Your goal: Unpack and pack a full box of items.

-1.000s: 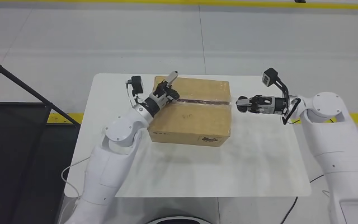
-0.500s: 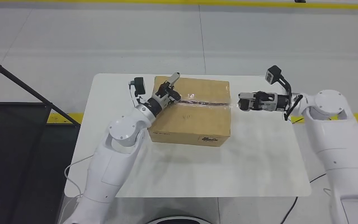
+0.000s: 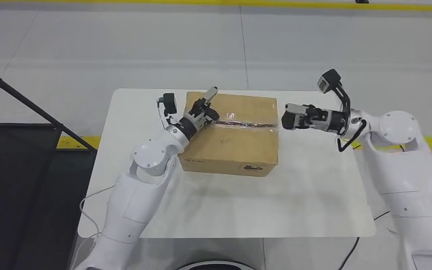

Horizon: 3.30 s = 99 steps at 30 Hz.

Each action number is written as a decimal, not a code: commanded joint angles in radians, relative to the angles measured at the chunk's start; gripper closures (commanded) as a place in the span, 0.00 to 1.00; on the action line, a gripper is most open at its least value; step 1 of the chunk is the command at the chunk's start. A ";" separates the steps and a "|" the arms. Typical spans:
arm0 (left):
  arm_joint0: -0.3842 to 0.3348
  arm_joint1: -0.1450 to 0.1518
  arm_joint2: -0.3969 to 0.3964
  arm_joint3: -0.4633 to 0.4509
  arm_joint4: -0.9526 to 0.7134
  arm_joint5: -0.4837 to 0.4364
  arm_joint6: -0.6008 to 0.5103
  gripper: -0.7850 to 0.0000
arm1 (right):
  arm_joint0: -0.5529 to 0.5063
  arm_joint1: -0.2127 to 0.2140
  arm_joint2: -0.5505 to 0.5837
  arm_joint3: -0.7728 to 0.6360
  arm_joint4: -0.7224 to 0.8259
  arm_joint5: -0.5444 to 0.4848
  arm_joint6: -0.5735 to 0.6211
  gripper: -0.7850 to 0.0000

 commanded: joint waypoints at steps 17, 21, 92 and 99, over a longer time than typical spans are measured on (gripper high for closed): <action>-0.034 -0.008 0.071 0.018 0.011 0.003 0.018 0.00 | 0.176 -0.085 -0.260 0.182 -0.068 0.076 -0.006 0.89; -0.048 -0.012 0.092 0.028 0.015 0.005 0.022 0.00 | 0.201 -0.097 -0.290 0.231 -0.089 0.093 0.015 0.89; -0.236 -0.124 0.339 0.233 0.026 -0.027 0.125 0.00 | 0.159 -0.090 -0.142 0.601 0.088 -0.162 0.112 1.00; -0.167 -0.101 0.253 0.088 0.069 -0.027 0.124 0.00 | 0.140 -0.058 -0.046 0.653 0.153 -0.266 0.111 0.71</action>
